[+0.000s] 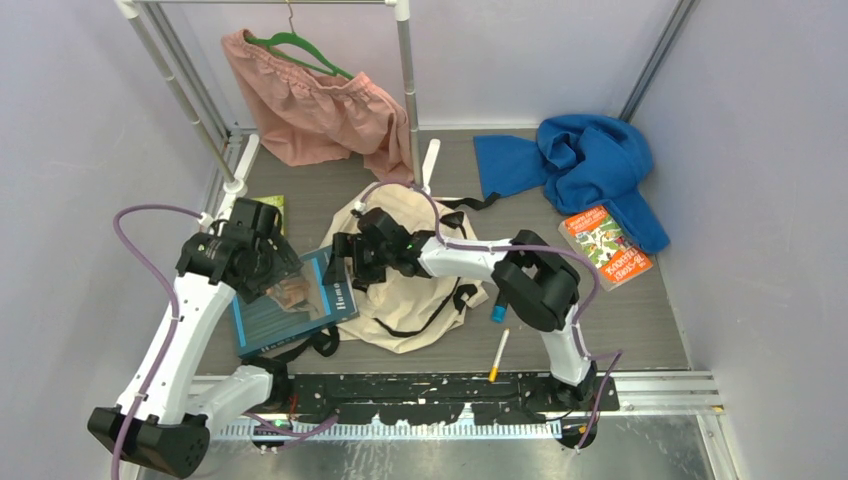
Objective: Pack the student bag
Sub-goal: Pick up the book from the center of the board.
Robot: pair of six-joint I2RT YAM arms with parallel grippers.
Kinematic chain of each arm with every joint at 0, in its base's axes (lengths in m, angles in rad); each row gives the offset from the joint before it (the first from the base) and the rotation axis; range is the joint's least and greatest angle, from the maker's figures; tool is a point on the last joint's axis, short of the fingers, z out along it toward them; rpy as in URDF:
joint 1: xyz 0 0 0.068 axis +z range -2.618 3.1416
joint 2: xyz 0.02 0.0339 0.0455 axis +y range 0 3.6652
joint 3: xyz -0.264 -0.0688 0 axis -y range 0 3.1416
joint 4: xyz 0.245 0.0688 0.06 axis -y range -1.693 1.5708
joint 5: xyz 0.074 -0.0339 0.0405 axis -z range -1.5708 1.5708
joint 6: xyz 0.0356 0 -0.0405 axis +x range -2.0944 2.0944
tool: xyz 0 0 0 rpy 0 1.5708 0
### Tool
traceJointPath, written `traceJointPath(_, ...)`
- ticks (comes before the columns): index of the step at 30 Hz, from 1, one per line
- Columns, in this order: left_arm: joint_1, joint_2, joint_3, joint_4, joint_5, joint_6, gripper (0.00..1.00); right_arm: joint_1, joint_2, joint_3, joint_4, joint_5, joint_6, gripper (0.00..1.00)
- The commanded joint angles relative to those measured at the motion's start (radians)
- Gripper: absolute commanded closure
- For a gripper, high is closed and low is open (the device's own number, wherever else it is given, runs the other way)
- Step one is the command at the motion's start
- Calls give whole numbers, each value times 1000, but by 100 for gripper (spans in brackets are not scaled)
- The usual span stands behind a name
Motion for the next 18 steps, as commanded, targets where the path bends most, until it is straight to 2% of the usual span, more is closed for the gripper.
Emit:
traceJointPath(1,16,-14,14,1,-47,2,27,-9,53,16,152,-52,102,11)
traceJointPath(6,47,-19,-10,12,-23,30,27,-4,92,2,202,-72,143,11)
traceJointPath(9,51,-24,-26,26,-7,32,27,-5,78,-20,245,-83,158,16)
traceJointPath(13,53,-22,-37,27,-8,40,27,-9,32,-43,263,-90,177,39)
traceJointPath(18,53,-21,-16,32,-31,63,28,-28,17,-70,458,-223,360,65)
